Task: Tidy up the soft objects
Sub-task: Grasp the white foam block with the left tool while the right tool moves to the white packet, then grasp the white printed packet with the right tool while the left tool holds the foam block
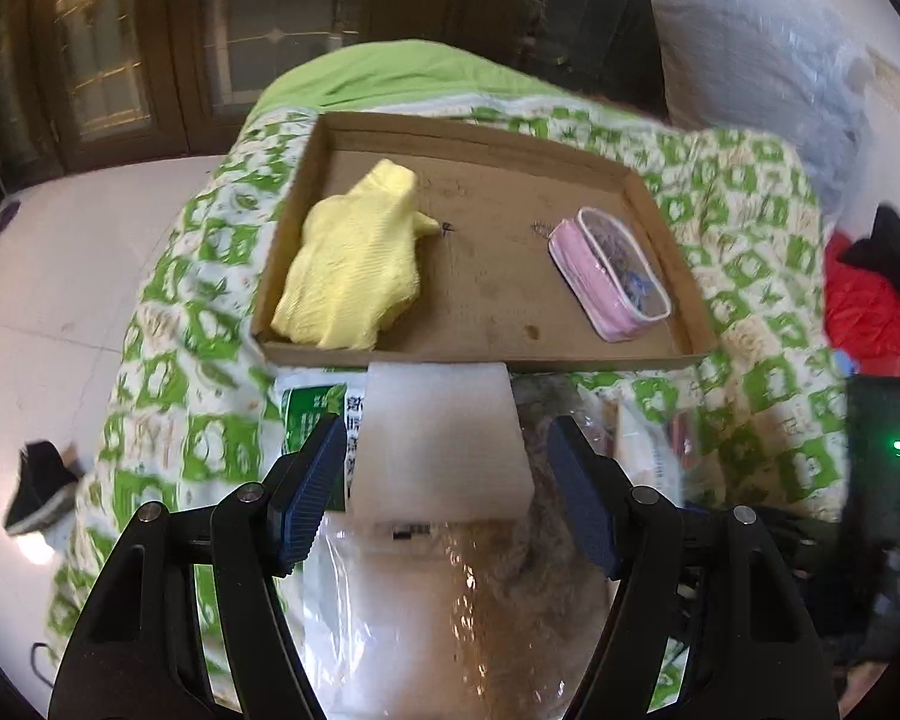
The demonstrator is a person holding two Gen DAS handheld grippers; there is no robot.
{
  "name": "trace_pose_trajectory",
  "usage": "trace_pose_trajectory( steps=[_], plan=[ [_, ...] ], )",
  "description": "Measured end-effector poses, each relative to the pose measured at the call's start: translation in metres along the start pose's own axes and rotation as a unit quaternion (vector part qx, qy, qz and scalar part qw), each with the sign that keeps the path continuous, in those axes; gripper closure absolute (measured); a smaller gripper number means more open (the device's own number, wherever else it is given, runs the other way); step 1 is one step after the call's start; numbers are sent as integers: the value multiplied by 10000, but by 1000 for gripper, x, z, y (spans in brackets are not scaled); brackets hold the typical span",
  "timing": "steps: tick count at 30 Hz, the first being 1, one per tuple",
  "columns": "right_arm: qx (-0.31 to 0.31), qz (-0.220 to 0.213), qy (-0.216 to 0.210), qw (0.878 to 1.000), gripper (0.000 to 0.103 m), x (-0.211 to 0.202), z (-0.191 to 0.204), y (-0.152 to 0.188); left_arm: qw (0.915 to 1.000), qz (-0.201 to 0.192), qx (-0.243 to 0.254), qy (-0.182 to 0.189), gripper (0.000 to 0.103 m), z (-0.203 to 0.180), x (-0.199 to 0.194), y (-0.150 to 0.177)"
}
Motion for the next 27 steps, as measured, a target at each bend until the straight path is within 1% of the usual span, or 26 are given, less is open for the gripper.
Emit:
trace_pose_trajectory(
  steps=[1,3,5,8,10,14,17,20,23,27],
  plan=[
    [-26,-34,5,10000,52,-3,1,0,9999,78,41,-78,33,-1,5,-2],
    [-47,-86,-2,10000,53,-9,1,0,9995,268,72,-120,33,1,16,-4],
    [-68,-131,32,9999,53,-12,1,1,9990,430,79,-74,33,3,27,-3],
    [-126,-214,104,9996,53,-17,-2,1,9985,544,-26,-8,33,8,37,-3],
    [-164,-270,136,9994,53,-18,-1,0,9986,526,-62,40,33,8,37,-2],
    [-186,-332,213,9990,53,-20,-2,2,9990,402,21,185,33,3,33,1],
    [-176,-346,189,9991,53,-21,-4,1,9989,448,96,126,32,1,39,5],
    [-158,-328,143,9992,52,-18,-4,1,9987,459,211,23,31,-2,45,6],
    [-118,-223,144,9996,52,-13,-4,2,9983,446,337,-139,31,-5,48,4],
    [-30,-152,131,9998,50,-11,-5,3,9973,293,518,-429,31,-7,48,2]
  ],
)
Point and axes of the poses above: each gripper's, at about its wrist camera, not at the fingertips, and x roughly the way its jaws point, z to its left, y to its underside, the point moved 7 cm from there along x, roughly the way its jaws point, and after that the axes turned 15 degrees about z, right-handed, at the moved point
